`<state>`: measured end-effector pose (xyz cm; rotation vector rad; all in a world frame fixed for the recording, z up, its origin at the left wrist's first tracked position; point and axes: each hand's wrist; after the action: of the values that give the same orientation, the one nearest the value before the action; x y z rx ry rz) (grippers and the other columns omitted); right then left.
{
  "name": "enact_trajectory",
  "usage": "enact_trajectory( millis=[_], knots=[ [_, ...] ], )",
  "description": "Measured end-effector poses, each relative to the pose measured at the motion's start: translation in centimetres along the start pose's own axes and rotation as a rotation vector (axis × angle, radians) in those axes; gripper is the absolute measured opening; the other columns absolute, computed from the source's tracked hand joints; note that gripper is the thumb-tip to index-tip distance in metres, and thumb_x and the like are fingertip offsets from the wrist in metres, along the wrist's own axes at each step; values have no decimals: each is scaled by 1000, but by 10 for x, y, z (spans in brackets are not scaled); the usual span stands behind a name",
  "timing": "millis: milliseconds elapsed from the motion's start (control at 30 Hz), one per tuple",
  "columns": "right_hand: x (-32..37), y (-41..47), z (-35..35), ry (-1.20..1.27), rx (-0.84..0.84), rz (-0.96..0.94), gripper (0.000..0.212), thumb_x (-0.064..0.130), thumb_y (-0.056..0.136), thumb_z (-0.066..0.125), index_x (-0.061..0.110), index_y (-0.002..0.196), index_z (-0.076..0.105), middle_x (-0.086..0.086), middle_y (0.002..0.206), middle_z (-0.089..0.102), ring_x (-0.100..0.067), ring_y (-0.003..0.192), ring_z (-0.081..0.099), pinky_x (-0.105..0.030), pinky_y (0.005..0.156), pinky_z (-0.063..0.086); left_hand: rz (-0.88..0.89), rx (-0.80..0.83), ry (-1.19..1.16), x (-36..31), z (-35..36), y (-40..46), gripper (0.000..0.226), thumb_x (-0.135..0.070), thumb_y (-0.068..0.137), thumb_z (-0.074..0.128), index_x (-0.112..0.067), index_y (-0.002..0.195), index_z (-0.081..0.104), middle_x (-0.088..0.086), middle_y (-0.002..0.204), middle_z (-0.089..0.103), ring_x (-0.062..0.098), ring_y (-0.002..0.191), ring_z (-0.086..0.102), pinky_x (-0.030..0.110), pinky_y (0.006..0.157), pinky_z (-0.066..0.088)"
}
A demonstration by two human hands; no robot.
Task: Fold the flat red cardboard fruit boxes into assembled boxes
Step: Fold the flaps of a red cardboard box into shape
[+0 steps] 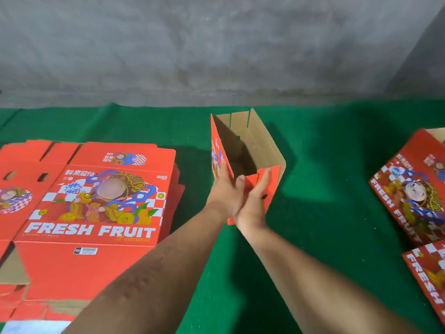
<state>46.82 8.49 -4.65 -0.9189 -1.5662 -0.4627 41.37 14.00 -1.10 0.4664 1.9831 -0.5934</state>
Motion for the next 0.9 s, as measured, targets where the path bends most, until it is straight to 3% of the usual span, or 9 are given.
enact_trajectory(
  millis=[100,167,267,400,500,633,733,833,900],
  knots=[
    [24,45,15,196,35,57,63,82,92,45,27,100,74,1,86,80,-10,72,76,-11,55,53,-72,30,54,-8,1,40,65,-36,105,44,-21,164,20,11,154,52,31,138,53,43,117,40],
    [38,67,21,214,32,122,43,72,102,36,40,96,63,5,79,70,-5,62,66,-7,63,47,-91,50,42,-15,-1,61,63,-32,107,40,-19,165,20,12,158,48,31,141,50,41,119,37],
    [55,83,19,420,158,304,41,69,104,31,41,93,59,10,92,64,-3,78,60,-23,88,46,-104,49,8,-21,-5,80,66,-35,105,39,-25,166,18,10,164,39,30,146,44,42,122,34],
    [62,79,10,411,282,261,39,49,113,30,51,151,33,16,125,43,-6,97,60,-15,69,49,-70,83,-15,-20,-6,76,64,-39,104,42,-29,164,24,7,166,36,26,150,39,41,125,30],
    [53,62,10,480,242,217,23,51,112,34,45,121,54,16,123,58,10,80,67,-10,58,51,-19,67,-5,-12,-11,55,59,-40,105,44,-31,161,33,5,163,42,24,148,42,31,120,32],
    [44,15,37,652,294,253,38,53,106,47,30,131,64,2,137,64,-5,109,68,-23,85,55,28,-27,8,9,-40,6,53,-37,104,46,-29,156,43,4,156,51,21,144,47,33,119,35],
    [36,-34,68,544,376,329,38,39,112,38,23,140,59,-1,128,68,-14,112,68,-29,92,56,52,-135,73,27,-77,-38,53,-32,101,50,-22,153,47,6,152,54,22,141,49,37,119,37],
    [32,-90,100,299,437,349,23,16,109,43,11,108,66,-7,100,68,-23,92,67,-23,72,58,83,-295,279,52,-117,-79,50,-34,95,50,-20,143,58,6,143,61,29,134,53,40,113,41],
    [29,-131,118,171,434,388,15,17,107,47,15,102,61,-7,99,63,-20,87,62,-21,64,53,-68,-409,518,76,-145,-107,50,-43,95,49,-29,142,56,3,155,49,33,142,38,46,116,32]
  ],
)
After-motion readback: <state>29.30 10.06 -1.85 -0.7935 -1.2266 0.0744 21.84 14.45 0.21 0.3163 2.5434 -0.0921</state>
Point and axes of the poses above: each hand's wrist, its own y-axis towards the middle knuckle, its own z-axis out of the palm, x = y × z
